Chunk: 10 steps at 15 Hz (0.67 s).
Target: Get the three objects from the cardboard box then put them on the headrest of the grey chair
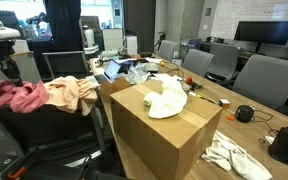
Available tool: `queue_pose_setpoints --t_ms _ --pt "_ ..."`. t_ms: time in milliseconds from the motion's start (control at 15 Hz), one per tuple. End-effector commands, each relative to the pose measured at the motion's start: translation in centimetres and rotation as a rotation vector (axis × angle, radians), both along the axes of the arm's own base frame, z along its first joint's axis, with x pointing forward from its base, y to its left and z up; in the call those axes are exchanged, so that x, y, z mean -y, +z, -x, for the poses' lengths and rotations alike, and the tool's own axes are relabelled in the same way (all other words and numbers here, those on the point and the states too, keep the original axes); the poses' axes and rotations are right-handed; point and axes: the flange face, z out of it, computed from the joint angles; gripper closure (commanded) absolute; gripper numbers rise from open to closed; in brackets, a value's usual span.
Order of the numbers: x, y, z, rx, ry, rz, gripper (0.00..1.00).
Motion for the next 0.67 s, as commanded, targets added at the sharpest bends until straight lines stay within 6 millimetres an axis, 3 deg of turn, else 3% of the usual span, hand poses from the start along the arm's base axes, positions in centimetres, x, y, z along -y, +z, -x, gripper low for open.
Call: queue_pose_setpoints --t_ms 0,467,533,600 --pt "0.48 -0.44 -0.05 0.015 -0.028 0.006 0.98" --pt "0.87 -0.33 0.01 0.02 -0.045 0.005 0.97" --pt "0.93 -0.28 0.01 0.022 -0.047 0.007 0.68" --pt "1.04 -0.09 0.0 0.027 -0.055 0.002 0.64"
